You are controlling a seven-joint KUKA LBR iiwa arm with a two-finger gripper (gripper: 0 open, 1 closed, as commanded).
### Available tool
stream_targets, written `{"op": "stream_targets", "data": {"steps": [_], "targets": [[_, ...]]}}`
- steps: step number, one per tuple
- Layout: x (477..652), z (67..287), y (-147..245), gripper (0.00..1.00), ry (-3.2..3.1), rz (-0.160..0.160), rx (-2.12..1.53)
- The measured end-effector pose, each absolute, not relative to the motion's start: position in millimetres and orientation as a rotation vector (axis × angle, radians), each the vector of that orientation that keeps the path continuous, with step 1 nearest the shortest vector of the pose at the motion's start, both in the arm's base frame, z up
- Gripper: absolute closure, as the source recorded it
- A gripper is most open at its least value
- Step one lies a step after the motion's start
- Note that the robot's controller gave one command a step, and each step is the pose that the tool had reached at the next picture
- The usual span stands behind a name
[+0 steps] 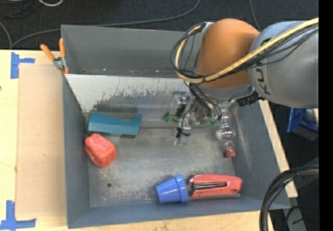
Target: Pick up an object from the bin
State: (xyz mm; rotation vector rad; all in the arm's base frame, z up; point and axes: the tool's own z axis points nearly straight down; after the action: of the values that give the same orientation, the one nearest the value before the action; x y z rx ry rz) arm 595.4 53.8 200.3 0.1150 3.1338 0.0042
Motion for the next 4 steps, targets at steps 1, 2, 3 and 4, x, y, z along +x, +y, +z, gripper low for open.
{"op": "stream_targets", "data": {"steps": [1, 2, 3, 4], "targets": [[606.3, 148, 79, 0.00, 3.148, 0.002, 0.155], [591.9, 127, 47, 0.00, 3.131, 0.001, -0.178], [583.4, 102, 131, 0.00, 3.137, 0.001, 0.219], [605.1, 81, 94, 0.00, 3.135, 0.001, -0.020]]}}
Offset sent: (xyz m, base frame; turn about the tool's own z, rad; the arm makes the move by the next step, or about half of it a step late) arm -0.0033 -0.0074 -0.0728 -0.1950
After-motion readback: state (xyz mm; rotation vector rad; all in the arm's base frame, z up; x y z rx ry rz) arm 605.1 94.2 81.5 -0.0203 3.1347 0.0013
